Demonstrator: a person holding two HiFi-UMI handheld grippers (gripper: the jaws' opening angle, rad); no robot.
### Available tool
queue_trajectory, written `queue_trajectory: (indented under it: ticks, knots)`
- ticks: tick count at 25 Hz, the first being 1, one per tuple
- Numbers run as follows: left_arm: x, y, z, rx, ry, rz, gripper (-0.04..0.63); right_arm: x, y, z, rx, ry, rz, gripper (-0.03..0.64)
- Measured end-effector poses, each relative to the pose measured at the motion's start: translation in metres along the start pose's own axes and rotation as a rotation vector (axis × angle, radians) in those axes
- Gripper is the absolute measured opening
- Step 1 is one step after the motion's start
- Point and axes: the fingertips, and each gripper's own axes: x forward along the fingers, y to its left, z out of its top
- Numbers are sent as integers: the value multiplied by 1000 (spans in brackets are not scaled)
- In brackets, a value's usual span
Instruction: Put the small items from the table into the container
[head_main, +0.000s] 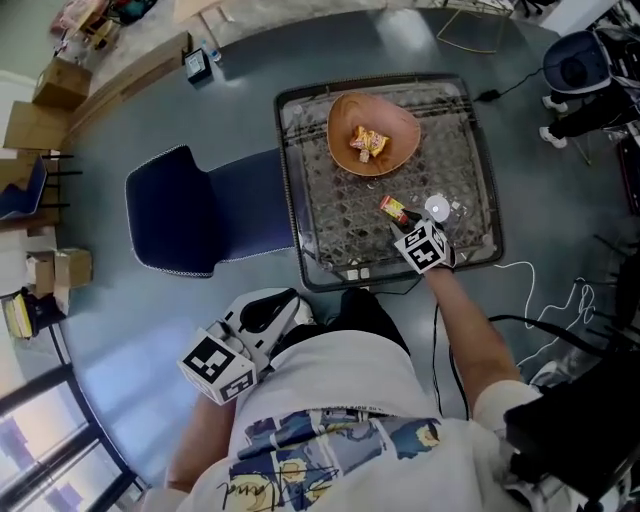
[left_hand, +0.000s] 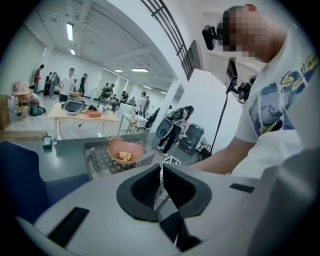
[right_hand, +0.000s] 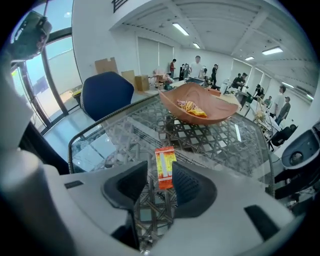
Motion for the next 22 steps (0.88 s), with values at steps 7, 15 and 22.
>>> queue_trajectory:
  ticks: [7, 15, 22]
  knots:
    - [9, 9, 4, -50, 2, 66, 9, 34, -20, -12, -26, 66, 59, 150]
    - [22, 15, 16, -53, -1, 88, 9, 36, -17, -11, -70, 63, 110, 107]
    - [35, 11, 20, -35, 9, 63, 11, 18, -22, -6, -31, 29, 95, 44]
